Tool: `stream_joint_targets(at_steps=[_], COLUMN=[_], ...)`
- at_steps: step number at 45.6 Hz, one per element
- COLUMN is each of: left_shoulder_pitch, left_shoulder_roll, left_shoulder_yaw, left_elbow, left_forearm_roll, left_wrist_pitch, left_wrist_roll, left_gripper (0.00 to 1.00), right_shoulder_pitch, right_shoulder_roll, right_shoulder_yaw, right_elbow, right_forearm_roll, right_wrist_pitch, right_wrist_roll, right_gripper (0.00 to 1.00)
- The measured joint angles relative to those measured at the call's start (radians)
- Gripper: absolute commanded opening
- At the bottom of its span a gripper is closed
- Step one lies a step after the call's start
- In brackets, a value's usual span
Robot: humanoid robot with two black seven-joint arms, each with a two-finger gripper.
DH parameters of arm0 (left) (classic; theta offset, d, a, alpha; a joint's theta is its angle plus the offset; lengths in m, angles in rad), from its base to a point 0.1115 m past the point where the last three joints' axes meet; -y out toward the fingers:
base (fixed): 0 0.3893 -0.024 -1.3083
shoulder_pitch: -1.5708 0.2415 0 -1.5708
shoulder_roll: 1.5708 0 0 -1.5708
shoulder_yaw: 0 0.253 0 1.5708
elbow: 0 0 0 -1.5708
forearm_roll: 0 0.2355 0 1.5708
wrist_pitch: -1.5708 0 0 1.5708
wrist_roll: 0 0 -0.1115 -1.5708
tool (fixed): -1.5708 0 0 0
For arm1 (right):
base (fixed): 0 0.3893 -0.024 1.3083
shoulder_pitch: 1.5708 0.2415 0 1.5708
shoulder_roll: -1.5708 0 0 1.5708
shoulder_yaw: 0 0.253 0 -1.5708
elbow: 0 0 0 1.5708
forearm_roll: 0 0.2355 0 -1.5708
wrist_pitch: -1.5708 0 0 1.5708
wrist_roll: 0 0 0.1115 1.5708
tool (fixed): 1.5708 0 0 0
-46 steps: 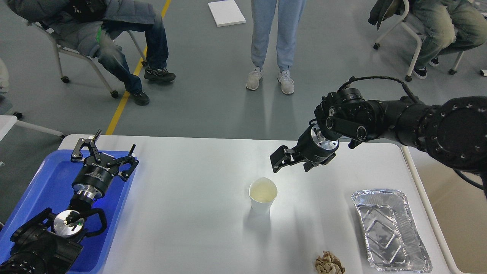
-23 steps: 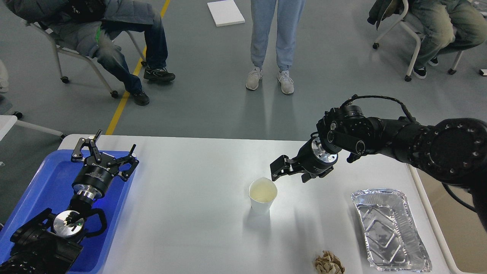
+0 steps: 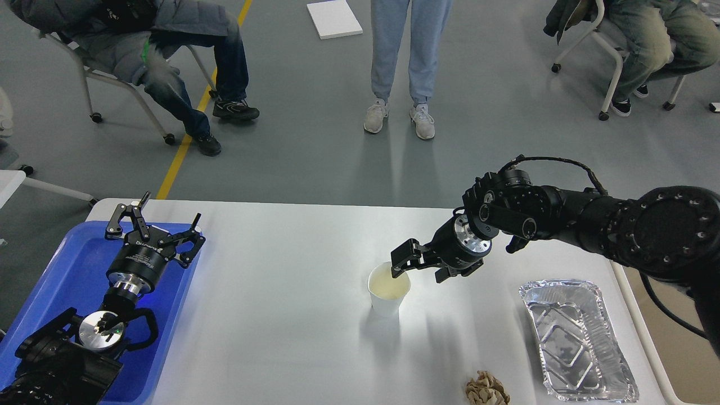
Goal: Tidy desktop
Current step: 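Move the open right gripper down toward the white paper cup, then close the right gripper on the cup's rim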
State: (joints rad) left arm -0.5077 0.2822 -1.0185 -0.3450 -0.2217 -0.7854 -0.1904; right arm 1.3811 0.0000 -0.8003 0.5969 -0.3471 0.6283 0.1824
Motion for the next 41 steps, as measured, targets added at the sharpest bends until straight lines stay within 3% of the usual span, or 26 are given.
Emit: stream_joint_targets(at_steps=[28, 41], left_shoulder_pitch=[0.000, 0.000], left_shoulder_roll=[0.000, 0.000], left_shoulder_yaw=[0.000, 0.000], left_elbow=[0.000, 0.000], left_forearm_roll=[-0.001, -0.001], left_wrist_pitch=[0.000, 0.000], left_wrist_roll=[-0.001, -0.001], left_gripper=[1.00, 1.00], right_shoulder_pitch=[-0.082, -0.100], right_shoulder_roll=[0.000, 0.000], right_shoulder_yaw=[0.051, 0.061], right_elbow=[-0.028, -0.036], right_forearm_roll=[-0.127, -0.174], right_wrist_pitch=[-0.069, -0.092], right_wrist_roll=[0.006, 0.009], right_gripper=[0.97, 0.76])
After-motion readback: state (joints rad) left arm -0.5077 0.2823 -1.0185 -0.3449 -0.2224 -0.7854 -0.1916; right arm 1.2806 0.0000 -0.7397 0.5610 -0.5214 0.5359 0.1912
